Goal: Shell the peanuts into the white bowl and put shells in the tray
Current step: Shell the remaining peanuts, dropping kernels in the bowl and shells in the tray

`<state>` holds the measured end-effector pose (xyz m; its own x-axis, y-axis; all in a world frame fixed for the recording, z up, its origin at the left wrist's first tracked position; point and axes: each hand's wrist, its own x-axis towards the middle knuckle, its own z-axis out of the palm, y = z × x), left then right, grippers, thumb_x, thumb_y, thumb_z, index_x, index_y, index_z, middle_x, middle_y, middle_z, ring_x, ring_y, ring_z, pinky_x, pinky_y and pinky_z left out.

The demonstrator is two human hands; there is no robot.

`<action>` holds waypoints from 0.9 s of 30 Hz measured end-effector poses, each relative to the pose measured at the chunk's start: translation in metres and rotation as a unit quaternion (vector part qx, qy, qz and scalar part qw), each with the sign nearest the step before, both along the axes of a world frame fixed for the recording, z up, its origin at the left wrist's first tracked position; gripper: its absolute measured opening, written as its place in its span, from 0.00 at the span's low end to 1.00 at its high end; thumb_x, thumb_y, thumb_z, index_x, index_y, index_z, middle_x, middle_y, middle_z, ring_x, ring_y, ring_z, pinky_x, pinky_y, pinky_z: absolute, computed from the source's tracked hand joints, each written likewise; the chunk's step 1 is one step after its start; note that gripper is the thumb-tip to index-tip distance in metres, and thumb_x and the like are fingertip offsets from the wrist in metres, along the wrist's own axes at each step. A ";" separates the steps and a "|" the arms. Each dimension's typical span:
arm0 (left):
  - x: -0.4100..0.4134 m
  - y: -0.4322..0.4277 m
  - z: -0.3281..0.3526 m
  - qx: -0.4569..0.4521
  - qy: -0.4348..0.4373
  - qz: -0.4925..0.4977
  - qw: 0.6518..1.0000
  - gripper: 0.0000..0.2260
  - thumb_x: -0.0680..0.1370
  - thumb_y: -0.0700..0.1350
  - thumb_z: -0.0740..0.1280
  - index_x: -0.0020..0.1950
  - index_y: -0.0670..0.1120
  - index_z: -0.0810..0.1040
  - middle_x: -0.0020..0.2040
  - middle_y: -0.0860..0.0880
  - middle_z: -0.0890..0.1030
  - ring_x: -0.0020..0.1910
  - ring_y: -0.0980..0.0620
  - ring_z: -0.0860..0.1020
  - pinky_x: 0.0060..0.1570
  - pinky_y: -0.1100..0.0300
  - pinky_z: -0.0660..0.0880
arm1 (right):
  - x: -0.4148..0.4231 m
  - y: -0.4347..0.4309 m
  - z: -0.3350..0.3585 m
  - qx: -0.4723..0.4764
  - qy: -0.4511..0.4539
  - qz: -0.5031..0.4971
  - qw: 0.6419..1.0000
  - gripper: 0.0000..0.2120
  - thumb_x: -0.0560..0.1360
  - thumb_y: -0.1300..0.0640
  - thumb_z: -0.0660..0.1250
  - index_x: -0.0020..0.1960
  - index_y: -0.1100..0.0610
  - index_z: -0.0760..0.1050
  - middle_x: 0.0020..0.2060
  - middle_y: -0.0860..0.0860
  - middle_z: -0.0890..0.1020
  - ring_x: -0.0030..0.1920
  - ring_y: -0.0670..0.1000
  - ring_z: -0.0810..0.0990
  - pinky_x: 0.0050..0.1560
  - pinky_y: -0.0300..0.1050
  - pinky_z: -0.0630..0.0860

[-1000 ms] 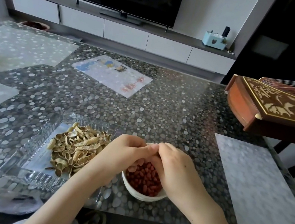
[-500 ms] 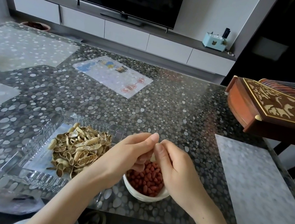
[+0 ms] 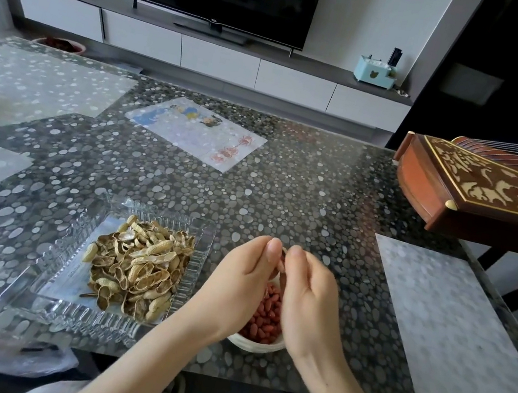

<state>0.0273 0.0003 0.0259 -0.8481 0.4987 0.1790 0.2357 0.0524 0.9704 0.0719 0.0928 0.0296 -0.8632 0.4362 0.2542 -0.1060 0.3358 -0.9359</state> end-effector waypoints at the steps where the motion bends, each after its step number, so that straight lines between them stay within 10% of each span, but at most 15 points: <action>1: 0.000 -0.001 0.000 0.006 -0.012 -0.009 1.000 0.18 0.80 0.55 0.53 0.39 0.43 0.70 0.31 0.56 0.68 0.32 0.55 0.65 0.38 0.53 0.66 | 0.000 0.001 0.000 -0.013 -0.007 -0.002 1.000 0.22 0.82 0.57 0.54 0.29 0.55 0.62 0.20 0.43 0.67 0.24 0.41 0.64 0.27 0.32 0.63; 6: -0.004 -0.004 0.003 0.033 -0.103 -0.034 0.994 0.16 0.82 0.50 0.55 0.36 0.48 0.70 0.29 0.57 0.69 0.31 0.58 0.67 0.38 0.59 0.67 | -0.001 0.006 0.010 -0.120 -0.082 0.046 0.988 0.29 0.83 0.57 0.53 0.23 0.53 0.72 0.18 0.44 0.72 0.22 0.39 0.71 0.26 0.30 0.67; 14: -0.009 -0.006 0.008 0.076 -0.184 -0.056 0.978 0.19 0.82 0.48 0.56 0.34 0.48 0.75 0.29 0.53 0.66 0.29 0.56 0.64 0.34 0.63 0.64 | -0.006 0.026 0.014 -0.398 -0.172 0.099 0.895 0.23 0.82 0.53 0.54 0.28 0.55 0.63 0.22 0.47 0.57 0.22 0.45 0.55 0.25 0.39 0.51; 20: -0.018 -0.015 0.002 -0.227 0.193 0.101 0.949 0.19 0.80 0.55 0.56 0.36 0.46 0.75 0.29 0.54 0.76 0.31 0.56 0.74 0.35 0.61 0.67 | -0.009 0.050 0.014 -0.273 -0.153 0.039 0.949 0.21 0.81 0.53 0.55 0.29 0.55 0.63 0.23 0.49 0.59 0.23 0.47 0.55 0.27 0.42 0.50; 27: -0.034 -0.030 0.009 -0.253 0.178 0.162 0.937 0.20 0.79 0.55 0.60 0.32 0.44 0.75 0.21 0.51 0.69 0.22 0.55 0.66 0.26 0.60 0.60 | -0.008 0.044 0.011 -0.099 -0.142 0.027 0.984 0.20 0.80 0.49 0.57 0.34 0.59 0.69 0.24 0.51 0.65 0.25 0.47 0.61 0.26 0.40 0.59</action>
